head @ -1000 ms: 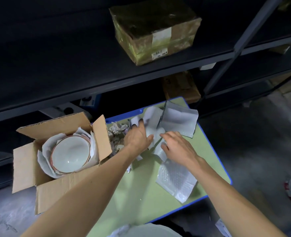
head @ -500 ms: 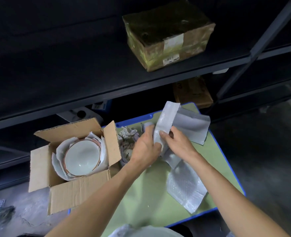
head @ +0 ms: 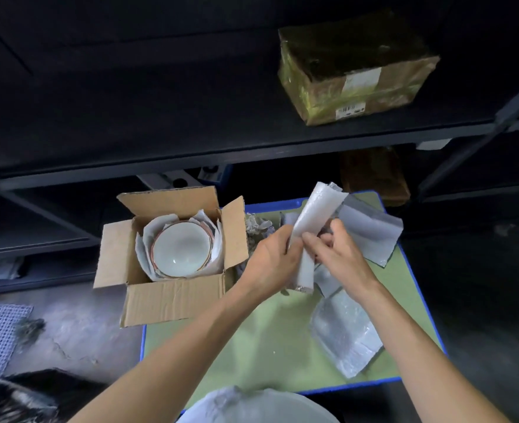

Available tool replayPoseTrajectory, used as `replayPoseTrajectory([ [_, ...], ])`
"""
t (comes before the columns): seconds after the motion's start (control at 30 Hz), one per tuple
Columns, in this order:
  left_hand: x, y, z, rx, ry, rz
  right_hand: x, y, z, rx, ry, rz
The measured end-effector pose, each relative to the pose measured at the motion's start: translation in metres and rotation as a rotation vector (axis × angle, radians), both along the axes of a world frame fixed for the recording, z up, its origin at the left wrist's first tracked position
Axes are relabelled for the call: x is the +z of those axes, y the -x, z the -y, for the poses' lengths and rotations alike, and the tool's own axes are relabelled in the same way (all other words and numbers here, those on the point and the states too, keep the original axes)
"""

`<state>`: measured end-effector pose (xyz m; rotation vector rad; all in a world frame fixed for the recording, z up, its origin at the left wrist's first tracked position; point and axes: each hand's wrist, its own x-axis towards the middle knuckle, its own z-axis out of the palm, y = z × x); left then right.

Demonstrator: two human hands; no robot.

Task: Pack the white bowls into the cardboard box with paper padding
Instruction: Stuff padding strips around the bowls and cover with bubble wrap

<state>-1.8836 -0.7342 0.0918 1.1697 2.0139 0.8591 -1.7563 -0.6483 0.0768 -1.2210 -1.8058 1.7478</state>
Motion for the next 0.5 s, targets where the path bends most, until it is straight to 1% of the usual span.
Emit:
replayPoseTrajectory([
  [0.1, 0.007, 0.006, 0.014, 0.037, -0.009, 0.050, 0.008, 0.010, 0.002, 0.067, 0.010, -0.051],
  [0.23, 0.019, 0.017, 0.031, 0.115, -0.053, 0.119, 0.023, 0.025, 0.007, 0.212, -0.124, -0.063],
  [0.33, 0.025, 0.031, 0.040, 0.120, -0.067, 0.082, 0.030, 0.033, 0.014, 0.250, -0.155, -0.047],
  [0.4, 0.025, 0.039, 0.047, 0.093, -0.058, 0.079, 0.034, 0.040, 0.022, 0.249, -0.139, -0.082],
  [0.5, 0.025, 0.045, 0.062, 0.100, -0.105, 0.200, 0.041, 0.049, 0.033, 0.290, -0.145, -0.087],
])
